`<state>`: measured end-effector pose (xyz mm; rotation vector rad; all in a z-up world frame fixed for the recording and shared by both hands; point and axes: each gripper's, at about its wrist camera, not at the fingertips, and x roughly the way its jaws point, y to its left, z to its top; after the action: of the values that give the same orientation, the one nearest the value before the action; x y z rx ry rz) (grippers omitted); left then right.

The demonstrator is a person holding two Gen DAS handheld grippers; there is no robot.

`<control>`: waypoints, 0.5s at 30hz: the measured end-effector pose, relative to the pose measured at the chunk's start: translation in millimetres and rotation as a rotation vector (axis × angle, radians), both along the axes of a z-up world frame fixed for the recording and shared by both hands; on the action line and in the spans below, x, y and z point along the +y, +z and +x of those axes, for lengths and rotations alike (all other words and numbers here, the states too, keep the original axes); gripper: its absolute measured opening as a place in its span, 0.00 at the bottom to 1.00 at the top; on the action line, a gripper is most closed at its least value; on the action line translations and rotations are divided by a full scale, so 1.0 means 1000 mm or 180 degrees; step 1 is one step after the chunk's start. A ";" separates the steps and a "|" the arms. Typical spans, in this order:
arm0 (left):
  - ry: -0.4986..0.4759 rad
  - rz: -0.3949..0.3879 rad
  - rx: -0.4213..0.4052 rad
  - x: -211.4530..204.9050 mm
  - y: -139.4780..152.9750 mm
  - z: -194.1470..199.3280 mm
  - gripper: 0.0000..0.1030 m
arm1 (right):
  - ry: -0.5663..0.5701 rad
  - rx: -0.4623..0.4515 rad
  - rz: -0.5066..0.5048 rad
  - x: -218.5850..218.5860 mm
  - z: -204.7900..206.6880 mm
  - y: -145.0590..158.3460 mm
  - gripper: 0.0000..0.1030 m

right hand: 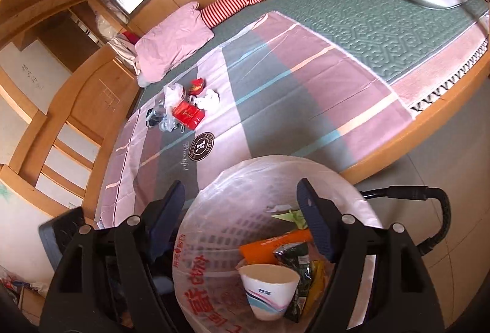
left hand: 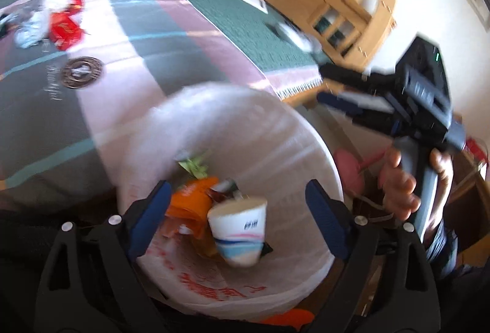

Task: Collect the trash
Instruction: 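Carry the wafer bag and cup to the basket and open both tools, then grasp the crumpled white plastic bag with the right tool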

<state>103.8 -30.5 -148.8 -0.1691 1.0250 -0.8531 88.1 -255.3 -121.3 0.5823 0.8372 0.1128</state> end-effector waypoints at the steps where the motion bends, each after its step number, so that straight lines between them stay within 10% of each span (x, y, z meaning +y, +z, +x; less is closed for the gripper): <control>1: 0.0084 -0.0022 -0.0021 0.009 0.003 0.004 0.87 | 0.0018 0.0016 -0.0007 0.003 0.005 -0.001 0.73; 9: 0.1165 -0.0091 -0.0163 0.129 0.024 0.066 0.92 | 0.0327 0.0126 -0.0301 0.060 0.072 0.006 0.76; 15: 0.1867 0.0751 -0.0112 0.212 0.011 0.133 0.94 | 0.0611 0.0075 -0.0472 0.127 0.152 0.009 0.77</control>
<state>236.4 181.1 -137.6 -0.2375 0.9622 -0.2006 239.7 -128.4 -112.3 0.3640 0.9152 0.2172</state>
